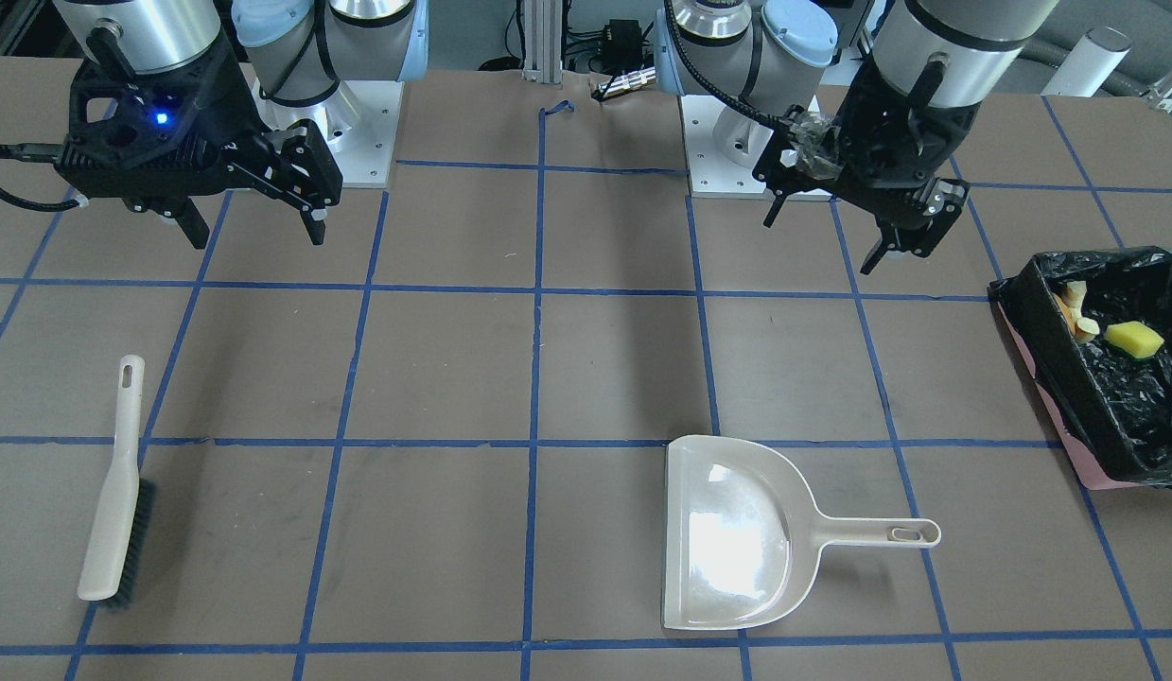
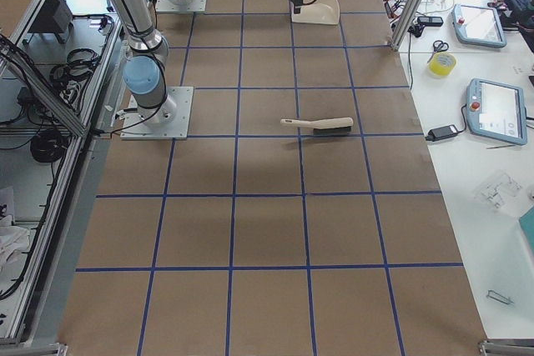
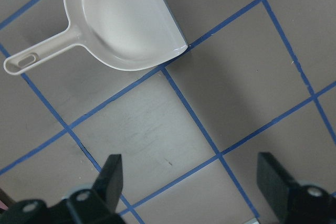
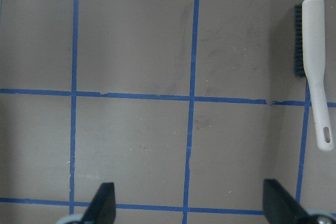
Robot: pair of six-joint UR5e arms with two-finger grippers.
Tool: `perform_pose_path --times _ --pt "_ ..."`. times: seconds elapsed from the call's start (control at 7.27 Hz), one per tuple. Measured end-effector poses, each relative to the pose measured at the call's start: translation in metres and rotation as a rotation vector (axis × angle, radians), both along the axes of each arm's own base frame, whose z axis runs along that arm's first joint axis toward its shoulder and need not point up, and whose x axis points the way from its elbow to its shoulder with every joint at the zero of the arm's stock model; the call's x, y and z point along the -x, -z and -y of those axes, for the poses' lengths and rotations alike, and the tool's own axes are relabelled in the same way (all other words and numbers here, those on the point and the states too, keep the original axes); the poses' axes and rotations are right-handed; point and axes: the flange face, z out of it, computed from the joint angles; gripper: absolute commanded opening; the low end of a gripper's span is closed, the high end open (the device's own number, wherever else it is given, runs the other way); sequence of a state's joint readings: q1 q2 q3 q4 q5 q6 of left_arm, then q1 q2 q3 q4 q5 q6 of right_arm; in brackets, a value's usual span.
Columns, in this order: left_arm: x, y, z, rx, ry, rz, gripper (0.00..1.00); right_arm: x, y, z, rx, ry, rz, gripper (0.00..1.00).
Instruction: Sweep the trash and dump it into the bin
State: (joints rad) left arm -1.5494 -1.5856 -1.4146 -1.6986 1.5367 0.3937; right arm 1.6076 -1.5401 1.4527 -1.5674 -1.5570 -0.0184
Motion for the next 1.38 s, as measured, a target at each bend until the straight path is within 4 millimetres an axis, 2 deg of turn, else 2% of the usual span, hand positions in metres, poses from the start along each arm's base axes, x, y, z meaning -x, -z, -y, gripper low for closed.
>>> perform_pose_path --times 0.55,0.83,1.38 --pt "-0.005 -0.009 -0.019 0.024 -0.181 0.003 1.0 0.0 0.0 0.0 -0.001 0.0 0.0 1.0" --pt "-0.006 -0.004 -0.022 0.012 -0.299 0.012 1.0 0.0 0.0 0.0 -0.001 0.0 0.0 1.0" --pt "-0.011 -0.004 -0.02 0.031 -0.366 0.048 1.0 0.0 0.0 0.0 -0.001 0.0 0.0 1.0"
